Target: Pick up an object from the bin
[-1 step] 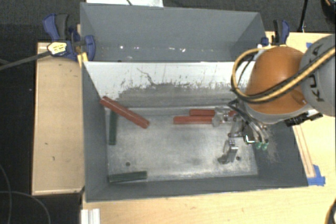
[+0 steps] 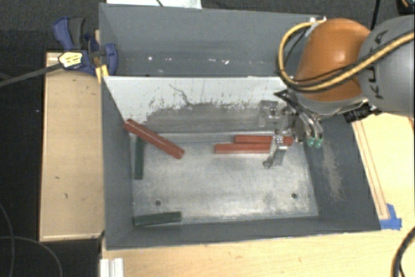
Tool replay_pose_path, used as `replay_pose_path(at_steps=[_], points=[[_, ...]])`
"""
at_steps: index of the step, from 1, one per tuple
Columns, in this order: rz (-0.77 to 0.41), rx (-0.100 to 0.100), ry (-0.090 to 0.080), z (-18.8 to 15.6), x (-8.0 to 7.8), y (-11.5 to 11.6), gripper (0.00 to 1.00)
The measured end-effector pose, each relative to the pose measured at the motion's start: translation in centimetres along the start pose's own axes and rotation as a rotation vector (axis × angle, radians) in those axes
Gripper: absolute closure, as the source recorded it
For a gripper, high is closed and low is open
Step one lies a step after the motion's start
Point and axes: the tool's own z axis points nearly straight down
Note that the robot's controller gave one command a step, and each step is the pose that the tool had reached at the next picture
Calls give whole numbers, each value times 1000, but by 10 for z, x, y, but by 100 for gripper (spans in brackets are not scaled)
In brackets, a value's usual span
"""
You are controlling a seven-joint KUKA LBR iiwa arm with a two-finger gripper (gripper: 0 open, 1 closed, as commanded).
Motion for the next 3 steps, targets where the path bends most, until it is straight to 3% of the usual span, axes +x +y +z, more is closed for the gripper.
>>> replay_pose_path(at_steps=[1, 2, 3], points=[[75, 0, 11, 103, -11, 5, 0], [-44, -2, 2, 99, -15, 53, 0], [-41, 0, 2, 99, -15, 51, 100]])
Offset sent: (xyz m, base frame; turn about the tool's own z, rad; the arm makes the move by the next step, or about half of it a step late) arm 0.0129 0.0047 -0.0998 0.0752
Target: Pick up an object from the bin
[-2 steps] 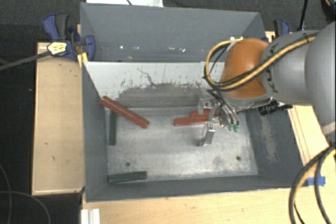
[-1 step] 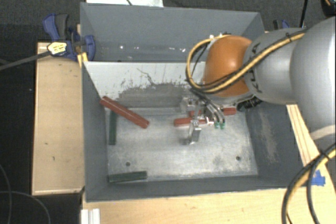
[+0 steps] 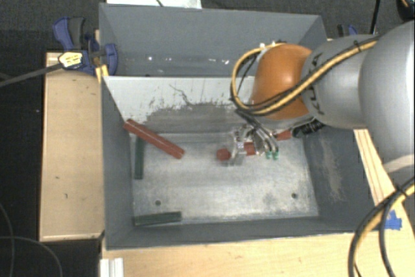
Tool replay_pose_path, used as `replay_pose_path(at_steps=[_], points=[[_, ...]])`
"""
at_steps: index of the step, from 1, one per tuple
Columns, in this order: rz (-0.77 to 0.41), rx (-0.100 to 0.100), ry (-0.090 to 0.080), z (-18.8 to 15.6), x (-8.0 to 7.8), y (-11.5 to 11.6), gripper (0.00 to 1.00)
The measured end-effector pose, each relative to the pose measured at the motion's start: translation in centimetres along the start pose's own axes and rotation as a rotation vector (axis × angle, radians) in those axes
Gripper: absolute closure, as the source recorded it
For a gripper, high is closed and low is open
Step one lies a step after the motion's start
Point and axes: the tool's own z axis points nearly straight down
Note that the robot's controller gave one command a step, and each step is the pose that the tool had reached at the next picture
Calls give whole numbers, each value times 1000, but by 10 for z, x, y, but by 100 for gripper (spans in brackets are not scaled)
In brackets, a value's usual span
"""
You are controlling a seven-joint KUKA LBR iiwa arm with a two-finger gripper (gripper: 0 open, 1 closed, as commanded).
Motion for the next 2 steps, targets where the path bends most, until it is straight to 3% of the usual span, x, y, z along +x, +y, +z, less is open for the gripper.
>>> replay_pose_path(at_steps=[1, 2], points=[[62, -1, -3, -120, 16, 25, 100], [62, -1, -2, -164, 22, 29, 100]])
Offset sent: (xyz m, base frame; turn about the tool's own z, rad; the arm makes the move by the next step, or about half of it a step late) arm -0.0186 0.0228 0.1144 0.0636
